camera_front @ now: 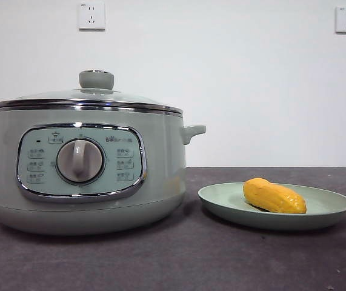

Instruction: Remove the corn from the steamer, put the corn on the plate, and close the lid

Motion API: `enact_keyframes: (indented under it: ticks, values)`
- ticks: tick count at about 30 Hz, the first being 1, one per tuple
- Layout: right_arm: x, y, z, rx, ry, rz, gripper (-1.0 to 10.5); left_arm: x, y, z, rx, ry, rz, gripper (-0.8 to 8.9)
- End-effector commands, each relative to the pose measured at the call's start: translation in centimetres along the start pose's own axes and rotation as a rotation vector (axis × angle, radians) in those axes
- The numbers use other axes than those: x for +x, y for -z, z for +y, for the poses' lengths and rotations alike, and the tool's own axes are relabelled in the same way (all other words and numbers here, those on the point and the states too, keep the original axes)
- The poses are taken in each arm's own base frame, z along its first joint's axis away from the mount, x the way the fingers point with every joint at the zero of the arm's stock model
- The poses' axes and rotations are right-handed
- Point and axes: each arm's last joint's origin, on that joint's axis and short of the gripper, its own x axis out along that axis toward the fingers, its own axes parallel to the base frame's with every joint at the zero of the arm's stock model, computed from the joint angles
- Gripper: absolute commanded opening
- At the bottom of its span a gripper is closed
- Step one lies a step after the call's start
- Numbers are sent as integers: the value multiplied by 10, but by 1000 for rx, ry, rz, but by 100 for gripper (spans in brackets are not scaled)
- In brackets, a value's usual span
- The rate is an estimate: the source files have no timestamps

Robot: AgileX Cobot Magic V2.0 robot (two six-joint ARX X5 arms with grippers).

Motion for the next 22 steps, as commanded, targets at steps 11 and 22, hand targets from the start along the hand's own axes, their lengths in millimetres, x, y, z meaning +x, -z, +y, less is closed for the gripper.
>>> enact_keyframes:
  ticks: [11, 22]
  values:
    - [5, 35, 2, 51, -4, 81, 3, 2, 4, 0, -7, -8, 4, -3]
    - [5, 36, 2, 108, 2, 91, 4, 2, 4, 0, -7, -8, 4, -3]
